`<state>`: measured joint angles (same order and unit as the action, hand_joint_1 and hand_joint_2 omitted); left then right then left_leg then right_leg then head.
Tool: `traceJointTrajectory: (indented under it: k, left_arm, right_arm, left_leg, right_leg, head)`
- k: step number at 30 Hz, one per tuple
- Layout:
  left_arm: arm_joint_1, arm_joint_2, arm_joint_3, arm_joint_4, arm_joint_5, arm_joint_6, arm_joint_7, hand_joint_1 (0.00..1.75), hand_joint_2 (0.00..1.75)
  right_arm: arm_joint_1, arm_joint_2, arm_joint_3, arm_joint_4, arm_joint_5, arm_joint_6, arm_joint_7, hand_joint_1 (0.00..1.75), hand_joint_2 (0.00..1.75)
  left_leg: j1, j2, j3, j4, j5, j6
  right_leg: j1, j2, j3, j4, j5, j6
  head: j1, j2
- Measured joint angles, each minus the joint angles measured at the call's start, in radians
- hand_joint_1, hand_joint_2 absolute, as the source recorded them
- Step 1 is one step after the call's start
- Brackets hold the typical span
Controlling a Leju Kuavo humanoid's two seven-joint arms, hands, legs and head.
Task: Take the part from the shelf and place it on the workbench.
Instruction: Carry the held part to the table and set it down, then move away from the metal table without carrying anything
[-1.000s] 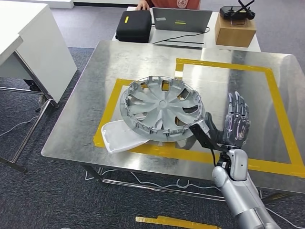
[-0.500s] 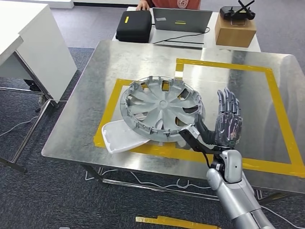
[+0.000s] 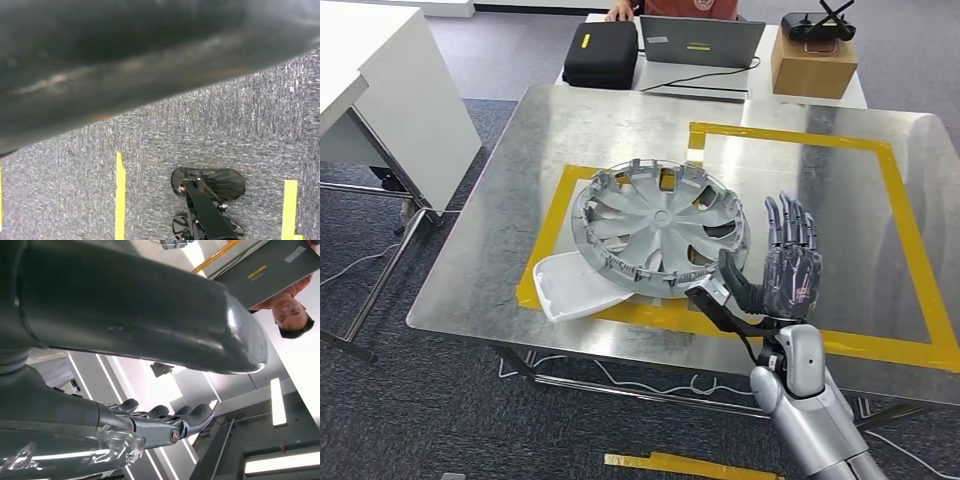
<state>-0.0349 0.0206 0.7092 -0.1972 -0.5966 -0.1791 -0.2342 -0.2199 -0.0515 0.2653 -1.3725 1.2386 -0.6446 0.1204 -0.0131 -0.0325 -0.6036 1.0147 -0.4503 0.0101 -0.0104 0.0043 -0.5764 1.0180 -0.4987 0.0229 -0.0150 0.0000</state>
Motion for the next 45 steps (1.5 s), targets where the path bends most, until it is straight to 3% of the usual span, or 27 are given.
traceJointTrajectory:
  k: [9,16,18,21,22,23,24,25,27,29,31,33,36,37,38,39,41,43,45]
  left_arm:
    - [0.000,0.002,0.000,0.000,0.000,0.001,0.001,0.00,0.00]
    - [0.001,0.007,0.000,0.000,0.000,0.004,0.005,0.00,0.00]
    - [0.001,0.006,0.000,0.000,0.000,0.005,0.006,0.00,0.00]
    - [0.001,0.006,0.000,0.000,0.000,0.004,0.007,0.00,0.00]
    - [0.001,0.006,0.000,0.000,0.000,0.005,0.008,0.00,0.00]
    - [0.002,0.005,0.000,0.000,0.000,0.005,0.008,0.00,0.00]
    - [0.003,0.005,0.000,0.000,0.000,0.005,0.009,0.00,0.00]
    - [0.004,0.004,0.000,0.000,0.000,0.006,0.010,0.00,0.00]
    - [0.004,0.005,0.000,0.000,0.000,0.007,0.013,0.00,0.00]
    - [0.005,0.006,0.000,0.000,0.000,0.009,0.017,0.00,0.00]
    - [0.006,0.006,0.000,0.000,0.000,0.010,0.019,0.00,0.00]
    - [0.008,0.006,0.000,0.001,0.000,0.012,0.021,0.00,0.00]
    - [0.007,0.005,0.001,0.001,0.000,0.012,0.022,0.00,0.00]
    - [0.007,0.005,0.001,0.001,0.000,0.012,0.022,0.00,0.00]
    - [0.008,0.004,0.001,0.001,0.000,0.012,0.022,0.00,0.00]
    - [0.008,0.004,0.001,0.001,0.000,0.012,0.022,0.00,0.00]
    - [0.007,0.004,0.001,0.001,0.000,0.012,0.022,0.00,0.00]
    - [0.004,0.005,0.001,0.001,0.001,0.014,0.022,0.00,0.00]
    - [0.003,0.006,0.001,0.001,0.001,0.015,0.022,0.00,0.00]
  right_arm:
    - [0.014,0.000,0.001,-0.016,-0.002,0.000,0.009,0.00,0.00]
    - [0.025,0.000,-0.004,-0.029,-0.005,0.000,0.012,0.00,0.00]
    - [0.026,0.000,-0.007,-0.034,-0.006,0.001,0.013,0.00,0.00]
    - [0.032,0.000,-0.011,-0.035,-0.009,0.002,0.015,0.00,0.00]
    - [0.036,0.000,-0.012,-0.035,-0.010,0.003,0.016,0.00,0.00]
    - [0.039,0.000,-0.013,-0.035,-0.011,0.004,0.017,0.00,0.00]
    - [0.040,0.000,-0.014,-0.035,-0.012,0.004,0.017,0.00,0.00]
    - [0.041,0.000,-0.015,-0.036,-0.012,0.004,0.018,0.00,0.00]
    - [0.042,0.000,-0.018,-0.038,-0.014,0.005,0.018,0.00,0.00]
    - [0.044,0.000,-0.020,-0.041,-0.017,0.008,0.019,0.00,0.00]
    - [0.047,-0.001,-0.021,-0.044,-0.019,0.010,0.020,0.00,0.00]
    - [0.046,-0.001,-0.023,-0.047,-0.020,0.013,0.021,0.00,0.00]
    - [0.048,-0.001,-0.023,-0.049,-0.021,0.017,0.021,0.00,0.00]
    - [0.049,-0.001,-0.023,-0.049,-0.021,0.017,0.021,0.00,0.00]
    - [0.049,-0.001,-0.022,-0.049,-0.021,0.017,0.021,0.00,0.00]
    - [0.049,-0.001,-0.022,-0.049,-0.021,0.018,0.021,0.00,0.00]
    - [0.049,-0.001,-0.023,-0.049,-0.021,0.018,0.022,0.00,0.00]
    - [0.048,-0.001,-0.023,-0.049,-0.022,0.019,0.022,0.00,0.00]
    - [0.048,-0.001,-0.023,-0.049,-0.023,0.020,0.022,0.00,0.00]
  left_leg:
    - [-0.002,0.000,0.000,0.003,-0.003,0.003]
    - [-0.005,0.001,0.007,-0.006,-0.003,0.020]
    - [0.001,0.005,0.019,-0.023,0.005,0.028]
    - [0.003,0.009,0.023,-0.026,0.009,0.033]
    - [0.003,0.009,0.022,-0.026,0.009,0.033]
    - [0.003,0.009,0.021,-0.026,0.009,0.032]
    - [0.004,0.009,0.021,-0.025,0.008,0.031]
    - [0.004,0.009,0.022,-0.024,0.007,0.028]
    - [0.003,0.008,0.020,-0.020,0.005,0.018]
    - [0.002,0.006,0.016,-0.015,0.008,0.005]
    - [0.004,0.005,0.012,-0.011,0.009,-0.006]
    - [0.007,0.010,-0.004,0.028,-0.031,-0.017]
    - [0.013,0.019,-0.065,0.207,-0.153,-0.030]
    - [0.015,0.019,-0.075,0.254,-0.173,-0.032]
    - [0.016,0.019,-0.071,0.271,-0.174,-0.033]
    - [0.017,0.020,-0.049,0.249,-0.158,-0.032]
    - [0.018,0.020,0.042,0.121,-0.107,-0.027]
    - [0.015,0.019,0.122,-0.003,-0.086,-0.020]
    - [0.009,0.019,0.139,-0.041,-0.085,-0.012]
  right_leg:
    - [-0.002,0.000,0.001,-0.002,0.000,0.003]
    - [-0.006,0.000,0.005,-0.006,-0.003,0.016]
    - [-0.004,-0.001,-0.014,0.037,-0.035,0.019]
    - [-0.005,-0.001,-0.099,0.216,-0.125,0.024]
    - [-0.005,-0.001,-0.118,0.254,-0.133,0.026]
    - [-0.007,-0.001,-0.121,0.257,-0.121,0.028]
    - [-0.008,-0.002,-0.103,0.221,-0.092,0.029]
    - [-0.010,-0.002,-0.071,0.156,-0.055,0.030]
    - [-0.011,0.000,0.000,0.034,-0.009,0.026]
    - [-0.008,0.005,0.024,-0.008,-0.001,0.018]
    - [-0.008,0.005,0.018,-0.011,0.006,0.006]
    - [-0.009,0.002,0.011,-0.015,0.016,-0.011]
    - [-0.007,-0.004,-0.009,-0.017,0.032,-0.026]
    - [-0.006,-0.006,-0.017,-0.017,0.038,-0.027]
    - [-0.005,-0.007,-0.025,-0.017,0.045,-0.026]
    - [-0.004,-0.008,-0.033,-0.016,0.051,-0.025]
    - [-0.003,-0.008,-0.047,-0.015,0.064,-0.019]
    - [-0.001,-0.009,-0.057,-0.014,0.078,-0.009]
    - [-0.001,-0.009,-0.061,-0.015,0.092,0.003]
  head:
    - [0.000,0.000]
    - [0.000,0.000]
    - [0.002,0.000]
    - [0.005,0.000]
    - [0.005,0.000]
    - [0.005,0.000]
    - [0.005,0.000]
    - [0.005,0.000]
    - [0.005,0.000]
    - [0.005,0.000]
    - [0.006,0.000]
    - [0.003,0.000]
    - [0.001,0.000]
    - [0.001,0.000]
    - [0.001,0.000]
    - [0.001,0.000]
    - [0.001,0.000]
    - [0.002,0.000]
    - [0.003,0.000]
